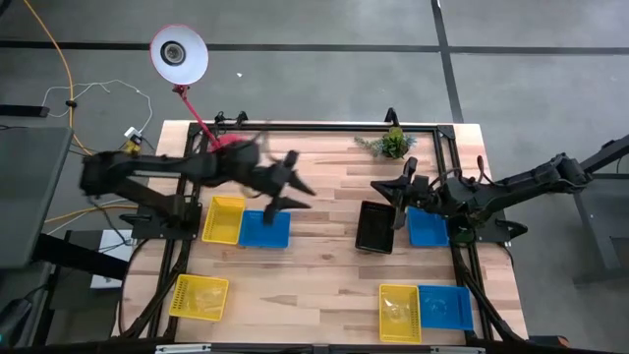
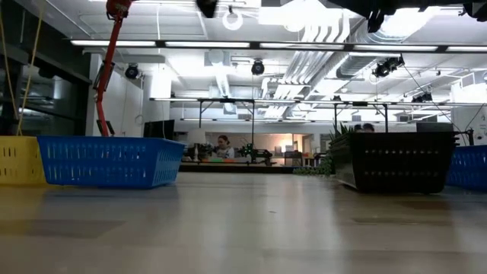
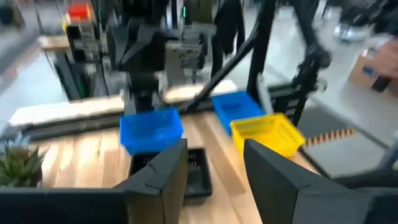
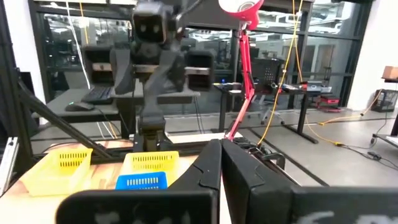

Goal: Stack baskets by color
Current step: Stack the top right blue basket on the bottom right blue basket

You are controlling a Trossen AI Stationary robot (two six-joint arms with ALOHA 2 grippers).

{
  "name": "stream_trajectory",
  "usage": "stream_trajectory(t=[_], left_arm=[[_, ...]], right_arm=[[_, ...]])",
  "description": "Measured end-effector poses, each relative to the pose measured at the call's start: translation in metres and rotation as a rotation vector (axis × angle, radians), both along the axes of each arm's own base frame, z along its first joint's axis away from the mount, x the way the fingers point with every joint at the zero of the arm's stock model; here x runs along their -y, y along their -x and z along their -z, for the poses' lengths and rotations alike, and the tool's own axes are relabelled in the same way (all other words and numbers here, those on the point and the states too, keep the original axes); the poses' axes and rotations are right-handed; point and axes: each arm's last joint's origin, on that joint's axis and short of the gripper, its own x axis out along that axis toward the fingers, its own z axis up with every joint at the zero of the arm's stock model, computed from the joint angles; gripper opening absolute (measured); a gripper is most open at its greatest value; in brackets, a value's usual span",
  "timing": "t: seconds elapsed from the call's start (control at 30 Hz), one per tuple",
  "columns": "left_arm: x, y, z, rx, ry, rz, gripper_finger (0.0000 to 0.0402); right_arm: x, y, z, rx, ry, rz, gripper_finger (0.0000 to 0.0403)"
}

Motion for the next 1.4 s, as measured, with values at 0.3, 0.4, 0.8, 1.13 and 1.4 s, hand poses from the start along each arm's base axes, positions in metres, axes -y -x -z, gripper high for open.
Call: stream_trajectory(t=[0.3, 0.4, 0.8, 1.13, 1.4], left_arm=[[0.035, 0.082, 0.065, 0.290, 0.041, -0.081, 0.0122], [0.040, 0.097, 0.081, 0.327, 0.059, -0.114, 0.0122], [0.042, 0.114, 0.100, 0.333, 0.029, -0.228, 0.0122], [0.043, 0.114, 0.100, 0.332, 0.042, -0.193, 0.0122], [0.043, 0.114, 0.100, 0.324, 0.064, -0.192, 0.0122]], right_arm=[[-0.001, -0.001, 0.001, -0.006, 0.004, -0.026, 0.0000], [-0.001, -0.001, 0.002, -0.010, -0.008, -0.035, 0.0000], [-0.001, -0.001, 0.009, -0.078, -0.044, -0.030, 0.0043], [-0.005, -0.007, 0.017, -0.167, -0.203, -0.076, 0.0167], [-0.018, -0.023, 0.002, -0.484, -0.220, -0.058, 0.0191]])
